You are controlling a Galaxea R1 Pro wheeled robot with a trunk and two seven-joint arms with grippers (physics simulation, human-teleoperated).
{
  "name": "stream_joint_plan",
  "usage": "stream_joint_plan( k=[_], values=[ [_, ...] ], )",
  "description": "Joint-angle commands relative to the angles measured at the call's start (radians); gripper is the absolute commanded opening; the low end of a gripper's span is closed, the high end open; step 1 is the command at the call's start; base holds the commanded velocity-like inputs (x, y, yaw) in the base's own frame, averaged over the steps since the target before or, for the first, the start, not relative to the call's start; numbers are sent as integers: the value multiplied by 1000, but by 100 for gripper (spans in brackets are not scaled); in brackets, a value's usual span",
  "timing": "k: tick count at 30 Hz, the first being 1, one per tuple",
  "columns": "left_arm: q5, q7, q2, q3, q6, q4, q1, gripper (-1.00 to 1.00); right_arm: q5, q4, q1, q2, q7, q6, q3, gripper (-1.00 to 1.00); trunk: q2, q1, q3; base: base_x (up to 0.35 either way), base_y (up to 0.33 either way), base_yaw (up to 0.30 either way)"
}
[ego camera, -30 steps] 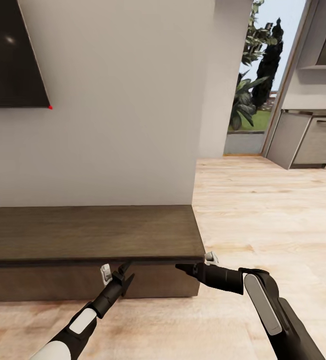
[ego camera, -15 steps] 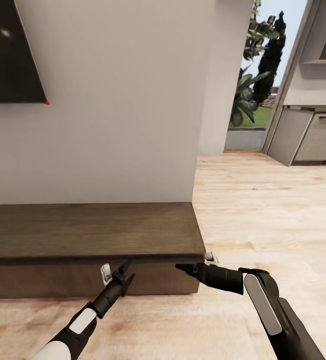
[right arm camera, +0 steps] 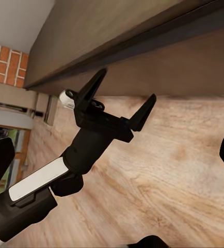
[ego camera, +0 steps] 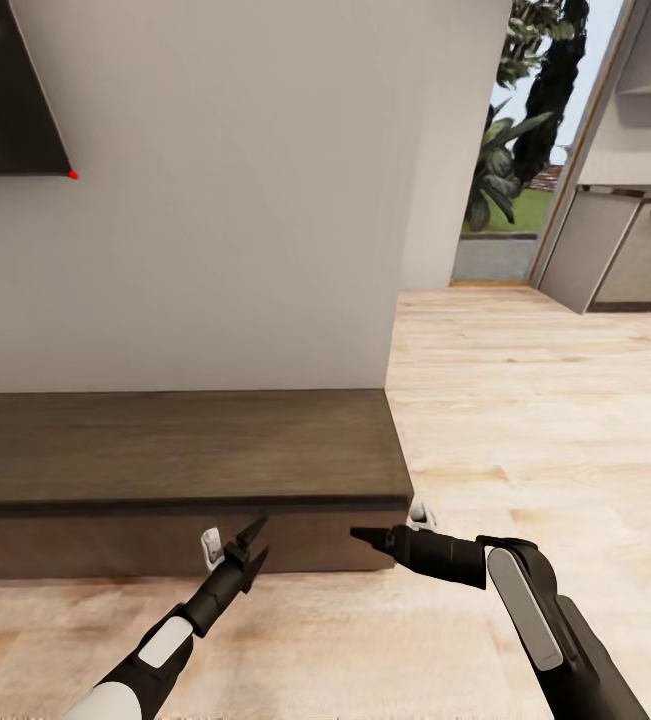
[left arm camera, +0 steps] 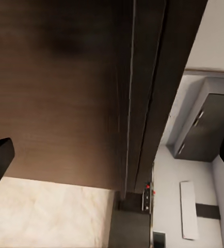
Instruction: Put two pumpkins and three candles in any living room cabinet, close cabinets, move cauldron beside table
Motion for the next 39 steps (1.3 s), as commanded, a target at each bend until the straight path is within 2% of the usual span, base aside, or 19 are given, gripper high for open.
stream_joint_plan(
  k=[1,4,14,26,39],
  values=[
    [1,-4,-1,7,11,0,-1,100,6,0,-1,-1,8,2,0,100,-1,0,-5,0,0,0],
    [2,-7,-1,7,11,0,-1,100,6,0,-1,-1,8,2,0,100,-1,2,-16,0,0,0],
    [2,-9,-1,8,10,0,-1,100,6,0,-1,-1,8,2,0,100,-1,2,-16,10,0,0],
    [2,-7,1,9,9,0,-1,100,6,0,-1,-1,9,2,0,100,-1,2,-16,240,0,0],
    [2,-8,1,10,6,0,-1,100,5,0,-1,-1,9,2,0,100,-1,2,-16,15,0,0]
  ],
)
